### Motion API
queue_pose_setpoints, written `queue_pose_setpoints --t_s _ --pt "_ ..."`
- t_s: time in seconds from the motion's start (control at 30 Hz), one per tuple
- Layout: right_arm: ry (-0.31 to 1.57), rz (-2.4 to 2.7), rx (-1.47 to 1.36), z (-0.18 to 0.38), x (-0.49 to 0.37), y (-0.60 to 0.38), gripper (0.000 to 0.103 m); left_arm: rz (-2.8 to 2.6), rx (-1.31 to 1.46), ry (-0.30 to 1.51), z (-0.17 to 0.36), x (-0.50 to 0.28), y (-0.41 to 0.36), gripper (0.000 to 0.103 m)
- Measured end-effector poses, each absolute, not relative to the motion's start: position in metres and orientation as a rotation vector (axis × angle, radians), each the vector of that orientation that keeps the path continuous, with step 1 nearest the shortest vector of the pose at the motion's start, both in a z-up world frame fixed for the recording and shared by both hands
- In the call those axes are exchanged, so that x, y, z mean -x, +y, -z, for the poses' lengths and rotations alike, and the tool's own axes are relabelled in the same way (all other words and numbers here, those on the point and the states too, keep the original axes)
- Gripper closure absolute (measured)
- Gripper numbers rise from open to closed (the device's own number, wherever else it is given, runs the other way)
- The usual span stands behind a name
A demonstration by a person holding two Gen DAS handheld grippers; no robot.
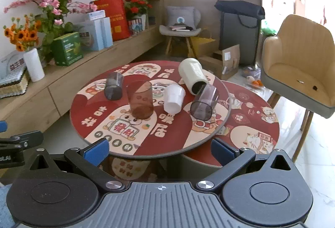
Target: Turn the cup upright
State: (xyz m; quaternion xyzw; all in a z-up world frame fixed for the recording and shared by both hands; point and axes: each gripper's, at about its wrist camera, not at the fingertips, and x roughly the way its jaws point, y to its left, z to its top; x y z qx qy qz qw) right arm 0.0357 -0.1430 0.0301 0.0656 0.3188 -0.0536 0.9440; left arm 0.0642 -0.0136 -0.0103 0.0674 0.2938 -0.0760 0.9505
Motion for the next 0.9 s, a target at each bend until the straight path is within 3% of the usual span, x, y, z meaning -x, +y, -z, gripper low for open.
queue_pose_setpoints --t_s 0.9 --pt "0.597 0.138 -0.130 -0.028 0.026 -0.130 0.000 0.116 -0.136 0.582 0.003 -0.017 -0.005 0.000"
